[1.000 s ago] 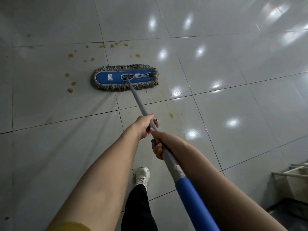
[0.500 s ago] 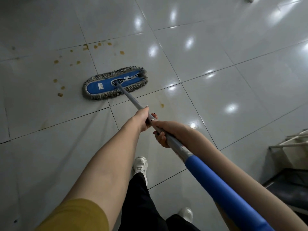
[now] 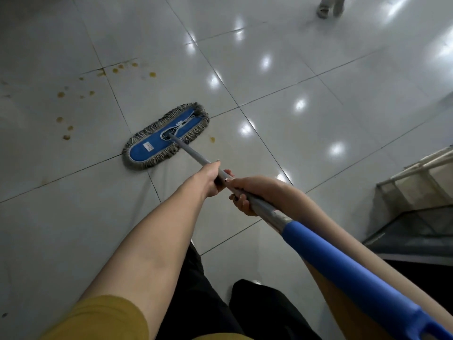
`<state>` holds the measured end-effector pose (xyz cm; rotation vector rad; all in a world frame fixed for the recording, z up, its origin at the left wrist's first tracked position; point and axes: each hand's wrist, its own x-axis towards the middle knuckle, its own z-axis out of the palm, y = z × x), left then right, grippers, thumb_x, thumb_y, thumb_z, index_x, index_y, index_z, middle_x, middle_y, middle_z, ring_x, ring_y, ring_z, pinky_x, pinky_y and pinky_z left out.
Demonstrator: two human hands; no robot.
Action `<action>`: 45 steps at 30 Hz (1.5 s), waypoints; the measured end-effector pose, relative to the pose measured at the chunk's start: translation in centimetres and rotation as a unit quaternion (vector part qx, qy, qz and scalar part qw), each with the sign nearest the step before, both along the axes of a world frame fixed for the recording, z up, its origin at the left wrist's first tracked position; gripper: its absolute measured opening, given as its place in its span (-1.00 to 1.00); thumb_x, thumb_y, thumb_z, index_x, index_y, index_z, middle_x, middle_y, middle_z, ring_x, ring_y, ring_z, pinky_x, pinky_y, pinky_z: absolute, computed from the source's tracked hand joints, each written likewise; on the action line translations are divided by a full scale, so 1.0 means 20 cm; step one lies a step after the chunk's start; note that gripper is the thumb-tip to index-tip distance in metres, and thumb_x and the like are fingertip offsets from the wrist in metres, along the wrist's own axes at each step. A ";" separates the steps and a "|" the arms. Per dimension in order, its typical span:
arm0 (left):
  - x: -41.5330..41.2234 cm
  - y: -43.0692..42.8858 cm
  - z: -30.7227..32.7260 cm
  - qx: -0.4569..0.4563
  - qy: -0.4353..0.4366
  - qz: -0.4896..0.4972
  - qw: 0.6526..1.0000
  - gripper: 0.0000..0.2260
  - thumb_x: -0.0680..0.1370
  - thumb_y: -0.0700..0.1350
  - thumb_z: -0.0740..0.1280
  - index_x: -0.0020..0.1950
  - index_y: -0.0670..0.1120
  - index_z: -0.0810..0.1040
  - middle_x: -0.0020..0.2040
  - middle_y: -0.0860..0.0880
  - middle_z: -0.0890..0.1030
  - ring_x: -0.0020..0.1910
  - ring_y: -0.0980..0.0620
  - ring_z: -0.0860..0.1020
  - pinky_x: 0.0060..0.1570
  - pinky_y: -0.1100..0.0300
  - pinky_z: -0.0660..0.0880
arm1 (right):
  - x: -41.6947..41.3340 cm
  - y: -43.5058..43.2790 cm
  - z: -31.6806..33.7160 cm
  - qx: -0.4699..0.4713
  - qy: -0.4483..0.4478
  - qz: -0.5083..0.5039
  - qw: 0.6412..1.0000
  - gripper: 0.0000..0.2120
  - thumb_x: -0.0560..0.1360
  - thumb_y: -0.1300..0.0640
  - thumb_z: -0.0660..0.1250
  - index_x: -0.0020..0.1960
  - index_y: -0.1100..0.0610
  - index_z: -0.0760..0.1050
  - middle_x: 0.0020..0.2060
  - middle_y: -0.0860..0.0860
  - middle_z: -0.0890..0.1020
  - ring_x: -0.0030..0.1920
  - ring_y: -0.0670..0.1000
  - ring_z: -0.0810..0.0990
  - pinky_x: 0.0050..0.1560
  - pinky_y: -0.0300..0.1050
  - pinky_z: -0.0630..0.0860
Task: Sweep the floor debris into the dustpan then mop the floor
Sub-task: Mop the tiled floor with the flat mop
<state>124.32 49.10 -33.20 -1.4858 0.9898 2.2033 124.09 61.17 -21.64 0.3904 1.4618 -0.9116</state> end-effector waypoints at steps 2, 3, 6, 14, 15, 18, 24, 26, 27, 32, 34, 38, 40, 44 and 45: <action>0.03 0.14 -0.01 0.000 0.003 -0.008 1.000 -0.71 0.63 -0.01 0.15 -0.20 -0.17 0.36 -0.43 -0.05 0.50 -0.67 0.06 0.50 -0.63 0.29 0.46 | 0.04 0.14 -0.02 0.002 -0.001 -0.005 1.000 -0.69 0.60 -0.01 0.22 -0.21 0.18 0.32 -0.64 -0.01 0.36 -0.72 -0.15 0.31 -0.68 -0.41 0.32; 0.04 0.22 -0.01 0.000 0.003 -0.012 1.000 -0.71 0.63 -0.02 0.14 -0.20 -0.17 0.35 -0.46 -0.05 0.49 -0.67 0.07 0.50 -0.63 0.30 0.46 | 0.06 0.23 -0.02 0.004 0.000 -0.013 1.000 -0.68 0.60 -0.01 0.21 -0.21 0.19 0.31 -0.63 -0.01 0.36 -0.72 -0.15 0.31 -0.68 -0.42 0.31; 0.07 0.48 0.01 0.014 -0.001 -0.020 1.000 -0.68 0.64 -0.01 0.12 -0.23 -0.18 0.34 -0.64 -0.04 0.46 -0.70 0.08 0.47 -0.66 0.32 0.42 | 0.10 0.47 -0.01 0.013 0.009 -0.015 1.000 -0.67 0.60 -0.02 0.19 -0.22 0.18 0.30 -0.64 -0.02 0.35 -0.73 -0.15 0.30 -0.67 -0.44 0.29; 0.17 0.81 0.05 0.019 -0.042 -0.043 0.998 -0.66 0.63 -0.01 0.14 -0.25 -0.20 0.34 -0.66 -0.05 0.44 -0.73 0.05 0.46 -0.71 0.29 0.40 | 0.25 0.78 0.06 0.043 -0.008 -0.015 0.999 -0.60 0.61 -0.06 0.15 -0.29 0.17 0.26 -0.47 0.00 0.30 -0.75 -0.16 0.27 -0.69 -0.43 0.24; 0.19 0.82 0.06 0.012 -0.045 -0.046 0.998 -0.67 0.63 -0.01 0.15 -0.24 -0.19 0.35 -0.61 -0.05 0.47 -0.73 0.05 0.46 -0.70 0.29 0.41 | 0.27 0.78 0.07 0.044 -0.008 -0.017 0.999 -0.59 0.62 -0.06 0.14 -0.29 0.17 0.25 -0.46 0.00 0.29 -0.75 -0.16 0.26 -0.70 -0.43 0.23; 0.24 0.79 0.08 -0.009 -0.050 -0.055 0.997 -0.68 0.63 -0.02 0.15 -0.24 -0.18 0.34 -0.56 -0.05 0.48 -0.71 0.05 0.47 -0.70 0.32 0.39 | 0.33 0.74 0.08 0.043 0.007 -0.022 0.999 -0.62 0.61 -0.07 0.12 -0.27 0.15 0.22 -0.46 -0.01 0.28 -0.77 -0.17 0.25 -0.72 -0.45 0.20; 0.42 0.69 0.12 -0.033 -0.059 -0.077 0.995 -0.68 0.63 0.00 0.13 -0.25 -0.15 0.35 -0.38 -0.02 0.45 -0.61 0.09 0.49 -0.69 0.37 0.38 | 0.52 0.59 0.04 0.042 0.003 -0.005 0.999 -0.66 0.58 -0.04 0.22 -0.25 0.13 0.24 -0.73 -0.02 0.32 -0.76 -0.12 0.29 -0.67 -0.44 0.27; 0.52 0.67 0.13 -0.040 -0.063 -0.083 0.994 -0.67 0.63 0.01 0.13 -0.26 -0.14 0.35 -0.39 -0.01 0.45 -0.64 0.09 0.47 -0.64 0.36 0.38 | 0.60 0.57 0.03 0.044 -0.010 0.005 0.999 -0.68 0.57 0.02 0.25 -0.26 0.16 0.28 -0.70 -0.01 0.36 -0.73 -0.11 0.33 -0.65 -0.41 0.32; 0.55 0.67 0.13 -0.040 -0.062 -0.082 0.994 -0.67 0.63 0.00 0.13 -0.27 -0.14 0.35 -0.39 -0.01 0.44 -0.64 0.09 0.47 -0.60 0.33 0.38 | 0.64 0.57 0.03 0.046 -0.017 0.006 0.999 -0.69 0.57 0.05 0.26 -0.28 0.17 0.30 -0.69 -0.01 0.37 -0.72 -0.10 0.35 -0.64 -0.39 0.33; 0.69 0.70 0.19 -0.030 -0.055 -0.054 0.997 -0.67 0.63 -0.02 0.14 -0.27 -0.17 0.35 -0.41 -0.03 0.43 -0.48 0.05 0.45 -0.52 0.25 0.39 | 0.75 0.59 0.07 0.052 -0.002 0.023 0.998 -0.74 0.56 0.14 0.26 -0.27 0.18 0.32 -0.69 0.00 0.39 -0.72 -0.09 0.36 -0.64 -0.38 0.35; 0.71 0.72 0.23 -0.039 -0.052 -0.068 0.996 -0.65 0.63 -0.02 0.13 -0.29 -0.16 0.36 -0.51 -0.02 0.46 -0.50 0.07 0.44 -0.57 0.30 0.37 | 0.76 0.60 0.09 0.047 0.008 0.021 0.999 -0.76 0.57 0.15 0.25 -0.25 0.15 0.31 -0.70 0.01 0.38 -0.73 -0.09 0.35 -0.64 -0.39 0.35; 0.78 0.77 0.29 -0.063 -0.046 -0.086 0.993 -0.61 0.65 0.00 0.09 -0.33 -0.14 0.34 -0.66 -0.01 0.45 -0.76 0.10 0.41 -0.77 0.43 0.23 | 0.80 0.65 0.12 0.030 0.022 0.033 0.999 -0.75 0.56 0.15 0.27 -0.26 0.15 0.32 -0.70 -0.01 0.37 -0.73 -0.10 0.34 -0.66 -0.39 0.34; 0.83 0.82 0.29 -0.062 -0.046 -0.087 0.993 -0.61 0.65 0.00 0.08 -0.32 -0.15 0.34 -0.50 -0.03 0.48 -0.79 0.11 0.39 -0.79 0.42 0.22 | 0.85 0.70 0.12 0.028 0.018 0.040 0.999 -0.75 0.55 0.14 0.30 -0.27 0.16 0.34 -0.69 -0.01 0.38 -0.72 -0.10 0.36 -0.65 -0.39 0.35; 0.94 0.97 0.25 -0.048 -0.047 -0.056 0.996 -0.64 0.65 -0.03 0.10 -0.30 -0.16 0.32 -0.52 -0.03 0.48 -0.75 0.10 0.41 -0.57 0.28 0.36 | 0.96 0.85 0.09 0.028 0.002 0.044 0.999 -0.73 0.56 0.12 0.28 -0.28 0.18 0.34 -0.67 0.00 0.40 -0.71 -0.10 0.37 -0.64 -0.38 0.36; 0.96 1.00 0.25 -0.044 -0.045 -0.043 0.997 -0.65 0.65 -0.04 0.10 -0.30 -0.17 0.31 -0.62 -0.02 0.47 -0.77 0.10 0.40 -0.53 0.26 0.36 | 0.98 0.88 0.09 0.027 0.002 0.048 0.998 -0.74 0.56 0.13 0.27 -0.26 0.18 0.33 -0.67 0.00 0.40 -0.71 -0.10 0.37 -0.64 -0.38 0.36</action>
